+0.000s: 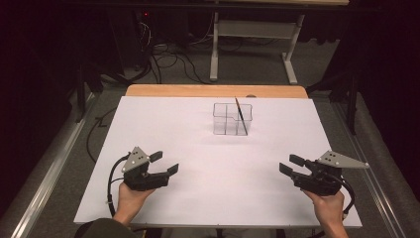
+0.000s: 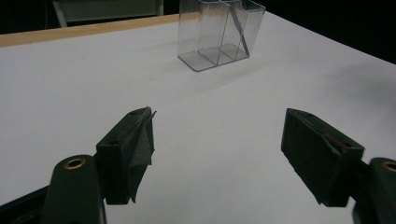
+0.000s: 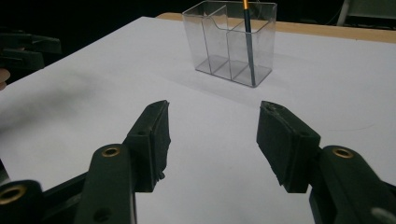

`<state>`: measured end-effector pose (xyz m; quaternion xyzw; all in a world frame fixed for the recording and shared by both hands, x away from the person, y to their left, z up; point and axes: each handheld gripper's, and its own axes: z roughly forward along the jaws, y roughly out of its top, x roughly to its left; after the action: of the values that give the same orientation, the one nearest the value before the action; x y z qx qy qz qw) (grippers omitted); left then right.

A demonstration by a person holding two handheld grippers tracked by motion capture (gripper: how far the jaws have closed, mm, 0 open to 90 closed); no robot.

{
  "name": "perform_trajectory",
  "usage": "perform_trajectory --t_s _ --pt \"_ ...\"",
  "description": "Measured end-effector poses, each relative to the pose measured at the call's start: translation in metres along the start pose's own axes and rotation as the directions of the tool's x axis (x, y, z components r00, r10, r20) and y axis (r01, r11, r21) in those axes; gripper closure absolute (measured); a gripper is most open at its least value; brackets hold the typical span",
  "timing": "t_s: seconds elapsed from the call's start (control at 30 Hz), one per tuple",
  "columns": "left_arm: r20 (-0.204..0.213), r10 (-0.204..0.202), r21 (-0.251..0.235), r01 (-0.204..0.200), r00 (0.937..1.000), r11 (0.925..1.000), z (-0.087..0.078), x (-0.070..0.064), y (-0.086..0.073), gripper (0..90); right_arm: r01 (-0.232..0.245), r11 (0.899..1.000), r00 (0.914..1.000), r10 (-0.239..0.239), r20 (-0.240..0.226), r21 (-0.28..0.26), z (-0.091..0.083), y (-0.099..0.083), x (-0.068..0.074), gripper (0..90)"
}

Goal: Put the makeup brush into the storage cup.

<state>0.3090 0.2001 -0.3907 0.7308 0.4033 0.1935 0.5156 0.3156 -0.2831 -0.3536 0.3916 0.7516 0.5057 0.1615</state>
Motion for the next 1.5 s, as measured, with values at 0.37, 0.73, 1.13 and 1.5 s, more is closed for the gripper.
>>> perform_trajectory --t_s 0.37,0.73,1.13,1.5 --pt "-0.004 0.001 0.001 -0.001 1.0000 1.0000 -0.001 0.001 0.000 25.6 -0.028 0.999 0.9994 0.028 0.022 -0.020 0.001 -0.007 -0.009 44.7" --pt "-0.004 0.000 0.000 0.000 1.0000 1.0000 -0.001 0.001 0.000 25.6 -0.040 0.999 0.9984 0.041 0.038 -0.020 0.006 -0.016 -0.013 44.8" --pt "-0.009 0.004 0.003 -0.004 1.0000 1.0000 -0.001 0.001 0.000 25.6 -0.017 1.000 0.9980 0.017 0.060 -0.008 0.013 -0.018 -0.013 44.8" --pt "0.000 0.000 0.003 0.000 1.0000 1.0000 -0.001 0.001 0.000 25.6 -0.031 1.000 0.9960 0.031 0.084 0.003 0.018 -0.024 -0.018 43.4"
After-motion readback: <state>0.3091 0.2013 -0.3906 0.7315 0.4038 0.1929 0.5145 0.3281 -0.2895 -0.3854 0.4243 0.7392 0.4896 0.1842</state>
